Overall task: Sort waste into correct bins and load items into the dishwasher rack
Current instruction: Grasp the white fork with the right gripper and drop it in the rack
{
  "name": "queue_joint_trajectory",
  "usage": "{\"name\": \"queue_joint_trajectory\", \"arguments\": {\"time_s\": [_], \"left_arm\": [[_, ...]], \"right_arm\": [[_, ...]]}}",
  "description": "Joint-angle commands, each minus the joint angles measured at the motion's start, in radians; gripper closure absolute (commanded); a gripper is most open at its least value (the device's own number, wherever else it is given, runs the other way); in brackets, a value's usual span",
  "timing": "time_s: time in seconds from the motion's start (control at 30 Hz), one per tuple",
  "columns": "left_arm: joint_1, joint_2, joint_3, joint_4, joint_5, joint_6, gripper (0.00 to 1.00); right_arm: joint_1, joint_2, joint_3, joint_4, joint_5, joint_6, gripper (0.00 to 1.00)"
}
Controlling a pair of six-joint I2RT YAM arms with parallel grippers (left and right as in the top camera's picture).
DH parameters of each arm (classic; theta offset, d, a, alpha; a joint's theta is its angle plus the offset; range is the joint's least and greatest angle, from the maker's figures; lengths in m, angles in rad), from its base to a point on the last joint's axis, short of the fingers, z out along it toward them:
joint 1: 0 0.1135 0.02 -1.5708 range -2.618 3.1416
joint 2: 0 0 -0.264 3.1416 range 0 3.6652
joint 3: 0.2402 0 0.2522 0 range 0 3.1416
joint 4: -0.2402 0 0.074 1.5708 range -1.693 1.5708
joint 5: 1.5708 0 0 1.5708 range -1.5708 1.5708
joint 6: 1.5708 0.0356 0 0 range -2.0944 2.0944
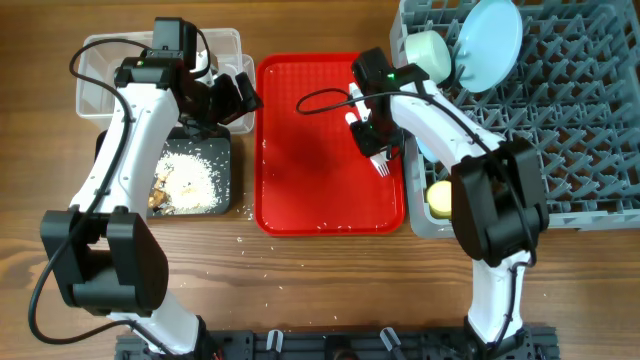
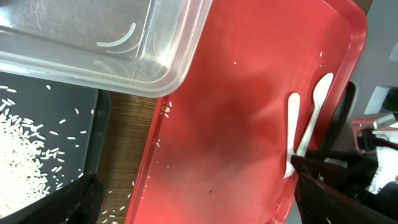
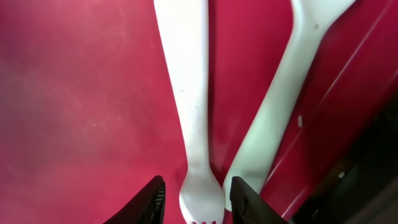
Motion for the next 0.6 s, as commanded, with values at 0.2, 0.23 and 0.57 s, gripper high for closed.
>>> {"name": "queue_joint_trajectory", "arguments": {"time_s": [0.2, 0.23, 0.57], "left_arm": [[0.008, -0.018, 0.011, 0.0, 0.008, -0.006, 0.0], [0.008, -0.018, 0.011, 0.0, 0.008, -0.006, 0.0], [0.008, -0.018, 0.011, 0.001, 0.008, -0.006, 0.0]], "right_arm": [[0.005, 0.022, -0.13, 0.066, 0.046, 0.035, 0.67], [0.005, 0.022, -0.14, 0.068, 0.042, 0.036, 0.68], [0.005, 0.021, -0.149, 0.055, -0.008, 0.061, 0.88]]}}
